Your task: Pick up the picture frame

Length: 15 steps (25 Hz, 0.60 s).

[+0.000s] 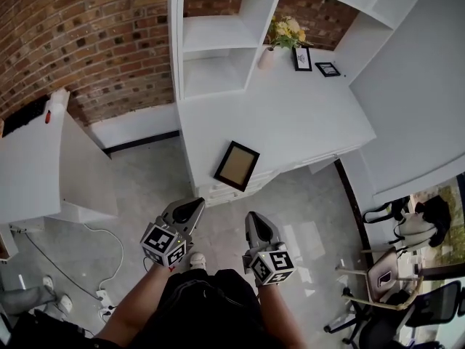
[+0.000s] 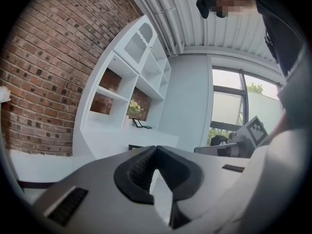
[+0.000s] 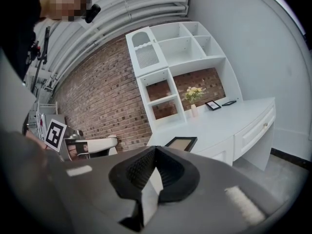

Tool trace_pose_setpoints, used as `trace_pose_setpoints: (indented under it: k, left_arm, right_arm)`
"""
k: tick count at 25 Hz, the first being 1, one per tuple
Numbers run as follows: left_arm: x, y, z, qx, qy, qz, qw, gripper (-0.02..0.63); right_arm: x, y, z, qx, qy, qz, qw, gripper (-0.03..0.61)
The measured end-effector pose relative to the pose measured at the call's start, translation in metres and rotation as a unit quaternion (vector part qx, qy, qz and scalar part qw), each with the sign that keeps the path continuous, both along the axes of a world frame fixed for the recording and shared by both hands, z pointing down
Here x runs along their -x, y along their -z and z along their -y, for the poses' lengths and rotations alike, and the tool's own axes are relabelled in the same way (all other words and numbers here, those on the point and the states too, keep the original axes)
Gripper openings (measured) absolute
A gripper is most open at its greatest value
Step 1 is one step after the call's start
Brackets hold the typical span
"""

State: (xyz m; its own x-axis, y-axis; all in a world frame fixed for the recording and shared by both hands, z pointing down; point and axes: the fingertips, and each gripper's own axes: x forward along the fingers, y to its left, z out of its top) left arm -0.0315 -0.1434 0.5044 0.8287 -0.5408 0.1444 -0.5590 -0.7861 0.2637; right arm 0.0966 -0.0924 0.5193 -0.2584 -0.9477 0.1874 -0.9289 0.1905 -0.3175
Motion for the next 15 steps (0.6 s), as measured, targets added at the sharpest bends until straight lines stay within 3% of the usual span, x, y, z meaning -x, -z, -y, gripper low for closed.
trace_pose_setpoints:
  k: [8, 15]
  left_arm:
    - [-0.011, -0.01, 0.007, 0.015, 0.001, 0.004, 0.9999, -0.002]
    - [-0.018, -0.016, 0.021, 0.023, 0.042, 0.0, 0.9988, -0.002]
  right_arm:
    - [-0.013, -0.015, 0.008, 0.025, -0.006, 0.021, 0.999, 0.005]
    - [-0.024, -0.034, 0.035, 0.05, 0.016, 0.042, 0.998, 0.005]
